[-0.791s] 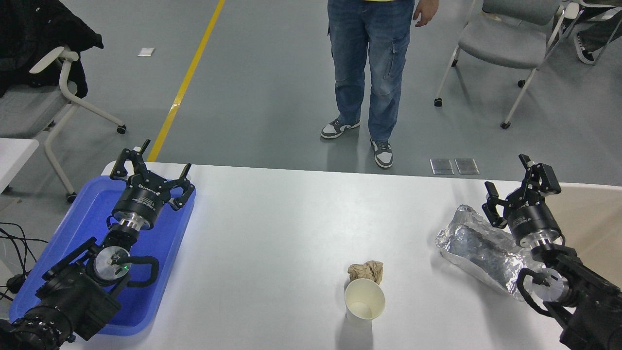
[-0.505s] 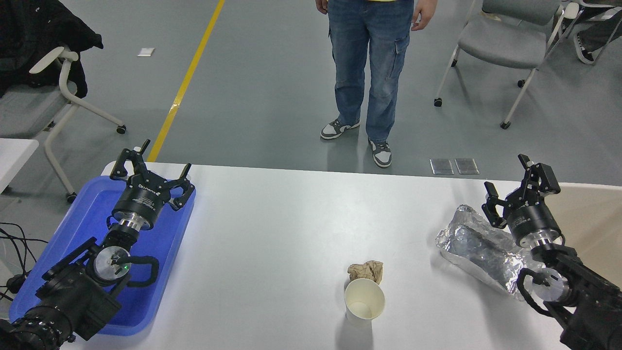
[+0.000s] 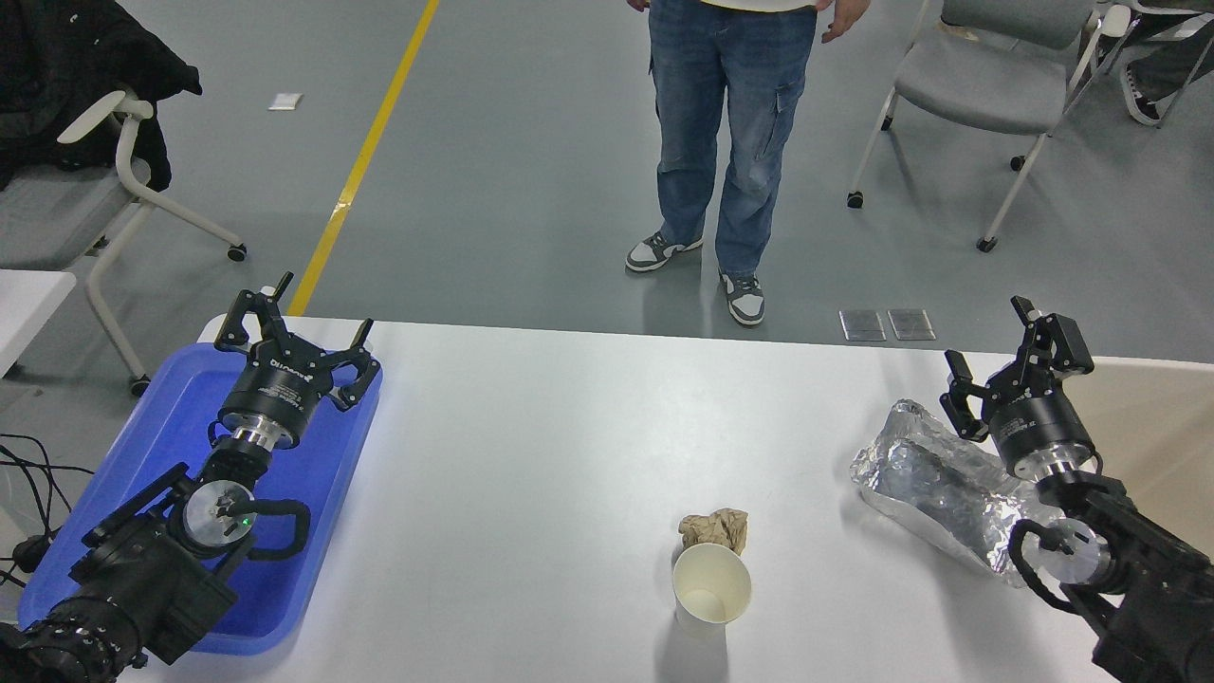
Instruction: Pick up paper cup place in dustbin
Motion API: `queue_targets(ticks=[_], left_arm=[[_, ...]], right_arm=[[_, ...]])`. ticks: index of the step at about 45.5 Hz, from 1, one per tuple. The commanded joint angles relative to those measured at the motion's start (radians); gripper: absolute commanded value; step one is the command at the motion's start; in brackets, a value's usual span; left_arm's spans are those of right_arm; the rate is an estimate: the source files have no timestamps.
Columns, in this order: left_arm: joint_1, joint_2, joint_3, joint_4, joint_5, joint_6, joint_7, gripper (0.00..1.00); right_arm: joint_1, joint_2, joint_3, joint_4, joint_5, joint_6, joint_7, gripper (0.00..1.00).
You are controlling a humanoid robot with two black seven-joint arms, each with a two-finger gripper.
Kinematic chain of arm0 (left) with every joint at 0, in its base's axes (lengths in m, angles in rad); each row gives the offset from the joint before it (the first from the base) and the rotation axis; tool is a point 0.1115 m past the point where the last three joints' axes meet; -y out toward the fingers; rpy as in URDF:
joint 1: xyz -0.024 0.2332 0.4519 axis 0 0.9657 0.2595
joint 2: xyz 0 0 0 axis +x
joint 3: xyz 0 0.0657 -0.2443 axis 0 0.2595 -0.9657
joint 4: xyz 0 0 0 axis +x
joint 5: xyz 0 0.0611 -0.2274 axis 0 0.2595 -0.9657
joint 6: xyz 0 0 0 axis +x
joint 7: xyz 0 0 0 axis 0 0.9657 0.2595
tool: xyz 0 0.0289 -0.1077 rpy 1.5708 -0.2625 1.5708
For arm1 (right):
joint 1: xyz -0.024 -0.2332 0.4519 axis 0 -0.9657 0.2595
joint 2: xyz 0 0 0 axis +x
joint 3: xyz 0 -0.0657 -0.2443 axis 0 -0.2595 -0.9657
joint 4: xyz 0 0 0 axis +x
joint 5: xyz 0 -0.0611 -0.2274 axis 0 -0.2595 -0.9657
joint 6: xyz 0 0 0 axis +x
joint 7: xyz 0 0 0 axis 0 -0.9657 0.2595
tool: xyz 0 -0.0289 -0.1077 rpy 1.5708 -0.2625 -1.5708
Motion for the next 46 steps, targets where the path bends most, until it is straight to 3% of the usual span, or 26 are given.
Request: queue_targets(ticks=[1,20,36,46], left_arm=[[0.000,0.000,0.000,0.000,0.000,0.000,0.000,1.00],[-0.001,0.000,0.000,0.000,0.000,-0.001,0.000,1.00],[-0.001,0.000,0.000,0.000,0.000,-0.001,0.000,1.00],[-0.001,0.000,0.000,0.000,0.000,-0.001,0.000,1.00]], right_arm=[[-0.005,0.000,0.000,-0.004,0.004,0.000,0.000,1.00],[0.002,-0.078,-0.110,0.013,0.013,0.003,0.000,1.00],[0.257,-0.236,-0.815,0.064,0.013,0.005,0.000,1.00],[0.409,-0.350,-1.093,0.208,0.012,0.009,-0.001,1.00]])
